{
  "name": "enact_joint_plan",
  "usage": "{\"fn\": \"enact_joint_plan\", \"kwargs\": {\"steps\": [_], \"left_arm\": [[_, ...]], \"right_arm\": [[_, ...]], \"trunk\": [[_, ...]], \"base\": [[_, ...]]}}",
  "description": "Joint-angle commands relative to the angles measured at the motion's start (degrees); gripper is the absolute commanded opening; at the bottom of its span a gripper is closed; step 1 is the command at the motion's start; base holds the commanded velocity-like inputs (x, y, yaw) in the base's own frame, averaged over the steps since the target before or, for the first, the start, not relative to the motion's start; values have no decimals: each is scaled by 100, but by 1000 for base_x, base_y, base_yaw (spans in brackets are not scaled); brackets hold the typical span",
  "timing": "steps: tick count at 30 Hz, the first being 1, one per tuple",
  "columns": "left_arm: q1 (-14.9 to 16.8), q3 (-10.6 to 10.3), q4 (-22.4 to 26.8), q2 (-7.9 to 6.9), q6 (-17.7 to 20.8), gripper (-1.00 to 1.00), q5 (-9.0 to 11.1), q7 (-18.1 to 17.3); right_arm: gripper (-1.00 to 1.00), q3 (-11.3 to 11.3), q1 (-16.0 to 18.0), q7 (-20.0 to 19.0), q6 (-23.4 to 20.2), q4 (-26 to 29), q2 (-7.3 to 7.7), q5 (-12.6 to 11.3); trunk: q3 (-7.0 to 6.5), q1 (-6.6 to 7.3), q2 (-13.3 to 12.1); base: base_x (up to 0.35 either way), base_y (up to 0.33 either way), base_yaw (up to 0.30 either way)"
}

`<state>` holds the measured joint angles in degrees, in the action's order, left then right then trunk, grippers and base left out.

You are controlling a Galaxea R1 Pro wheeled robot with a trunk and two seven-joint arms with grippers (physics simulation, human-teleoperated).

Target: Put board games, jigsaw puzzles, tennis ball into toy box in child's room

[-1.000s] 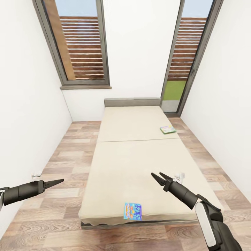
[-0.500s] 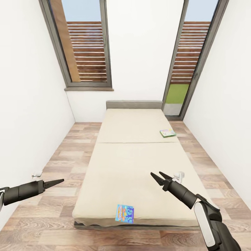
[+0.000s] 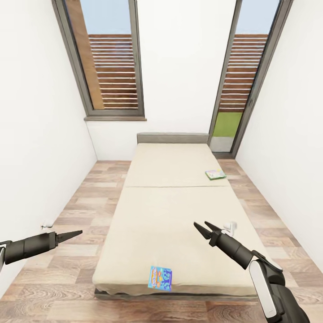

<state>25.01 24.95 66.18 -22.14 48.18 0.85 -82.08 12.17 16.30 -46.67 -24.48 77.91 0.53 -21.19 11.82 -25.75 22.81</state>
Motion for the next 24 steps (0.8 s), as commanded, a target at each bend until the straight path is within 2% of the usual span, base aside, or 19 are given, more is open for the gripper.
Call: {"fn": "enact_joint_plan", "kwargs": {"steps": [1, 15, 24], "left_arm": [[4, 1, 4, -1, 60, 100, 3, -18], [4, 1, 3, -1, 60, 100, 3, -18], [4, 1, 2, -1, 60, 100, 3, -18]], "right_arm": [[100, 4, 5, -8, -48, -1, 0, -39], [100, 4, 5, -8, -39, -3, -4, -34], [100, 4, 4, -8, -39, -4, -5, -16]], "trunk": [[1, -4, 11], [-131, -4, 11], [-216, -4, 11]], "base": [[0, 0, 0], [0, -6, 0], [0, -180, 0]]}}
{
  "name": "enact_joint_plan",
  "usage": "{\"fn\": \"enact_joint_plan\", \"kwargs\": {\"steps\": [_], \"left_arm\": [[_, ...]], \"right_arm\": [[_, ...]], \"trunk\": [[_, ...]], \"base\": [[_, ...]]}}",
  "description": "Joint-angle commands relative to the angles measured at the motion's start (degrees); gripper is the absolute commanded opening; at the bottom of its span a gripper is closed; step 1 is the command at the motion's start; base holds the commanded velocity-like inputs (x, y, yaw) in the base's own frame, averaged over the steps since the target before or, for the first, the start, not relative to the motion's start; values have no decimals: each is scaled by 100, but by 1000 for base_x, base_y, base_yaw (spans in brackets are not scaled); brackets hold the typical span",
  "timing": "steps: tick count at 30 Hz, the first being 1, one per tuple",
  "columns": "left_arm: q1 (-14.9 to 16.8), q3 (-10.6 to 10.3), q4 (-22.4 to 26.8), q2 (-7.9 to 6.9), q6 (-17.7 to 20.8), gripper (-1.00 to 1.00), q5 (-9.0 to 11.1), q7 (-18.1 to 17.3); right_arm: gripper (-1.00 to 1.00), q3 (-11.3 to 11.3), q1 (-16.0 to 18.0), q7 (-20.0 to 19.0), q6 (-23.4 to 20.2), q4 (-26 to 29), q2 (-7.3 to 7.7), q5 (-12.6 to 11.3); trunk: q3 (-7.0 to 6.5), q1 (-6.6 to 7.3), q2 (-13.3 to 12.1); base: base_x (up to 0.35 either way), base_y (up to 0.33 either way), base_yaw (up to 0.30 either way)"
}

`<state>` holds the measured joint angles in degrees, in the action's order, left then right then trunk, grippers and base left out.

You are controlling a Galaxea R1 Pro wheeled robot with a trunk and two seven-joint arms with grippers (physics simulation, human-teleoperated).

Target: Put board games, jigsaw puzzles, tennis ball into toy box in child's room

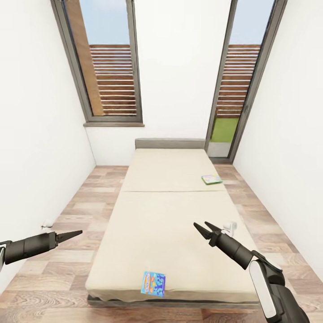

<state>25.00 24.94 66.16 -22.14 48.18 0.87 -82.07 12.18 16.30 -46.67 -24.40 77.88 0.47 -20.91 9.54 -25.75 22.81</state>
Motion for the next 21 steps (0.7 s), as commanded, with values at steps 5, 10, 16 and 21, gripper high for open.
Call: {"fn": "enact_joint_plan", "kwargs": {"steps": [5, 10, 16, 21], "left_arm": [[5, 2, 4, -1, 60, 100, 0, -19], [5, 2, 5, -1, 60, 100, 0, -19], [5, 2, 5, -1, 60, 100, 0, -19], [5, 2, 5, -1, 60, 100, 0, -19]], "right_arm": [[100, 11, 5, -9, -48, -1, -2, 131], [100, 12, 5, -9, -48, -1, -3, 176], [100, 13, 5, -9, -48, -3, -3, 183], [100, 13, 5, -9, -42, -9, -3, 183]], "trunk": [[-36, -4, 11], [-83, -4, 11], [-140, -4, 11], [-188, -4, 11]], "base": [[0, -221, 0], [0, -93, 0], [0, -207, 0], [0, -154, 0]]}}
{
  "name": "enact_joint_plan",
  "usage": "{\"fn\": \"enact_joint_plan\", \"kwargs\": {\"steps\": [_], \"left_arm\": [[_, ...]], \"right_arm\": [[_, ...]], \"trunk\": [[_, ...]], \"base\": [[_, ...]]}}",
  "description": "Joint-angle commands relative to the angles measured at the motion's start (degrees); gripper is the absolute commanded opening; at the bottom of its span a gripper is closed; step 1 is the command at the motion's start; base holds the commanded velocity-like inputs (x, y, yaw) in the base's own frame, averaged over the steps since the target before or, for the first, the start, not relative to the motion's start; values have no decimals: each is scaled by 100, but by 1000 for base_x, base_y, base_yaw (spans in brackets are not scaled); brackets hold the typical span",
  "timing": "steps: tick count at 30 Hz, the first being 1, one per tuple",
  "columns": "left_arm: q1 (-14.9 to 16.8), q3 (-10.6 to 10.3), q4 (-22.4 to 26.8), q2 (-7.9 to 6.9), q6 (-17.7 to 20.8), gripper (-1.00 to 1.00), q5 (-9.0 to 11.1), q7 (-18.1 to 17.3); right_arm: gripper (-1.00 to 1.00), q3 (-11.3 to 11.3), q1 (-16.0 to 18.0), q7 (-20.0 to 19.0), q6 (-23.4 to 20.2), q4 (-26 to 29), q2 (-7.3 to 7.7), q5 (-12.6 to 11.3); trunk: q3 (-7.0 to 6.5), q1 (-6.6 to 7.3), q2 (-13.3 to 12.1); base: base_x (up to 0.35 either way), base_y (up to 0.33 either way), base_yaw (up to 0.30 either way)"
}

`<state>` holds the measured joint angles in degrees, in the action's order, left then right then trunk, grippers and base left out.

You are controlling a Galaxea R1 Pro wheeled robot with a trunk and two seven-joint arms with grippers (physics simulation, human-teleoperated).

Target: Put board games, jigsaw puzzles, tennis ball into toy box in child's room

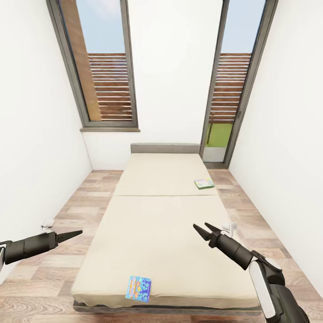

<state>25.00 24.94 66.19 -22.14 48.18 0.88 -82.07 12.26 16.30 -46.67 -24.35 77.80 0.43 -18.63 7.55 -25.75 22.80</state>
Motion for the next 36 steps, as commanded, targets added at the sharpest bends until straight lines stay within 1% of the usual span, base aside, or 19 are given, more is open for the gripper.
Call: {"fn": "enact_joint_plan", "kwargs": {"steps": [1, 4, 11, 17, 22, 27, 29, 32, 36], "left_arm": [[5, 2, 2, -1, 60, 100, 0, -19], [5, 2, 4, -1, 60, 100, 0, -19], [5, 2, 3, -1, 60, 100, 0, -19], [5, 2, 2, -1, 60, 100, 0, -19], [5, 2, 0, -1, 60, 100, 0, -19], [5, 2, 2, -1, 60, 100, 0, -19], [5, 2, 0, -1, 60, 100, 0, -19], [5, 2, 2, -1, 60, 100, 0, -19], [5, 2, 3, -1, 60, 100, 0, -19]], "right_arm": [[100, 4, 5, -9, -45, -1, 1, -43], [100, 4, 5, -9, -38, -2, 1, -44], [100, 4, 4, -9, -35, -2, 1, -42], [100, 4, 4, -9, -35, -2, 1, -41], [100, 4, 4, -9, -35, -14, 1, -40], [100, 9, 5, -9, 23, -91, 1, -38], [100, -19, 5, -9, 90, -113, 1, -41], [100, -144, 5, -9, 166, -153, 1, -42], [100, -197, 5, -9, 186, -165, 1, -39]], "trunk": [[2, -4, 12], [-26, -4, 12], [-92, -4, 12], [-149, -4, 12], [-197, -4, 12], [-244, -4, 12], [-263, -4, 12], [-292, -4, 12], [-330, -4, 12]], "base": [[0, -243, 0], [0, -202, 0], [0, -67, 0], [0, -225, 0], [0, -91, 0], [0, -222, 0], [0, -149, 0], [0, -58, 0], [0, -108, 0]]}}
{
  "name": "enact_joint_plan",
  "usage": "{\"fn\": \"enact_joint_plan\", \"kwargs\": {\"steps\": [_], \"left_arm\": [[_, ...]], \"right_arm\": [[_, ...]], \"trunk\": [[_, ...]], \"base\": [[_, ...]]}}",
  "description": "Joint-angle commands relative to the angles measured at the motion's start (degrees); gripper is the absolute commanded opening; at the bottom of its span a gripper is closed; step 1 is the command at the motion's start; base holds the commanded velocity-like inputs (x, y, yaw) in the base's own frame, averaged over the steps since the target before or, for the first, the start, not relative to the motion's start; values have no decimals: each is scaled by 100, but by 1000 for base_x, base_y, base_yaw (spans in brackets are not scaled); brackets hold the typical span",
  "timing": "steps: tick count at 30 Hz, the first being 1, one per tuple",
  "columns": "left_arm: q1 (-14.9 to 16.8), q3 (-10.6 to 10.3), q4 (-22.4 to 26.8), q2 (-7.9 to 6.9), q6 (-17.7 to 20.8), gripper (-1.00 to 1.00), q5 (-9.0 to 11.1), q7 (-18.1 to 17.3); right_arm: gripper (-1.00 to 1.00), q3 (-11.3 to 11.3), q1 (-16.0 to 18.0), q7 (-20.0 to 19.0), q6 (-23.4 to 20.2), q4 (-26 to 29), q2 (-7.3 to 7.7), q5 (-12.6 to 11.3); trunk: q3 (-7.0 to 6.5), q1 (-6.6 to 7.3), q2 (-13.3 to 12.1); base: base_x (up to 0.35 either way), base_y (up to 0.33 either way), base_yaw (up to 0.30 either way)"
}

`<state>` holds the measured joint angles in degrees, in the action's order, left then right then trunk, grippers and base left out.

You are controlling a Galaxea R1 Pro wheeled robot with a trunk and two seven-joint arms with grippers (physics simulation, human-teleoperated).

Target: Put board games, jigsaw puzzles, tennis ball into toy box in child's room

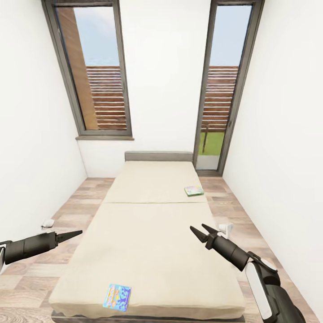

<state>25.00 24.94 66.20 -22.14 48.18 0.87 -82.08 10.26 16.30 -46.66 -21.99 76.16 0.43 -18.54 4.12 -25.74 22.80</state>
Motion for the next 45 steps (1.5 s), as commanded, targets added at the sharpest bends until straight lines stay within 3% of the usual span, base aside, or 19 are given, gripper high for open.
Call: {"fn": "enact_joint_plan", "kwargs": {"steps": [1, 23, 45], "left_arm": [[5, 2, 3, -1, 60, 100, 1, -19], [5, 2, 3, -1, 60, 100, 1, -19], [5, 8, 5, -1, 60, 100, 3, -32]], "right_arm": [[100, -3, 5, -10, -47, -2, 1, -46], [100, -12, 4, -10, -46, -5, 1, -52], [100, -15, 5, 8, -130, -56, 1, -77]], "trunk": [[3, -4, 12], [-187, -4, 12], [-94, -4, 12]], "base": [[0, -227, 0], [0, -180, 0], [0, -9, 0]]}}
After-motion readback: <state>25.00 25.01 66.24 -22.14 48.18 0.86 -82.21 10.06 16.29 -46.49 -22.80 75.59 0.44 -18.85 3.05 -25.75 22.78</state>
